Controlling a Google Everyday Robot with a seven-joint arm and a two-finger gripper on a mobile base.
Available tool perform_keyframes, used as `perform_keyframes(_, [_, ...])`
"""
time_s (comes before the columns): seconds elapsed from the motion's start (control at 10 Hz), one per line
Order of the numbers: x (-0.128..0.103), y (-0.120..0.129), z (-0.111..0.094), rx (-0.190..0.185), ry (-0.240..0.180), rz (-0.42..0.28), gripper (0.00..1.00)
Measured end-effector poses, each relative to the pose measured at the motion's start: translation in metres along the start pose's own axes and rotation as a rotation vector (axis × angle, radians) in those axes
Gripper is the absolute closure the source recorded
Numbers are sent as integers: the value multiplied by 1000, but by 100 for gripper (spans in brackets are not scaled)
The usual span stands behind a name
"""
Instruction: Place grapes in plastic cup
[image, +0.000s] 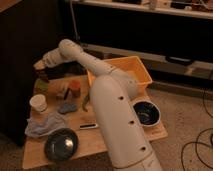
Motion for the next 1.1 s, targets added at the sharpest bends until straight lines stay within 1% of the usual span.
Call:
perform_keyframes(0.4, [-3, -6, 9, 14, 1, -8, 100])
perform_keyframes(1.1, [9, -21, 16, 13, 5, 0, 100])
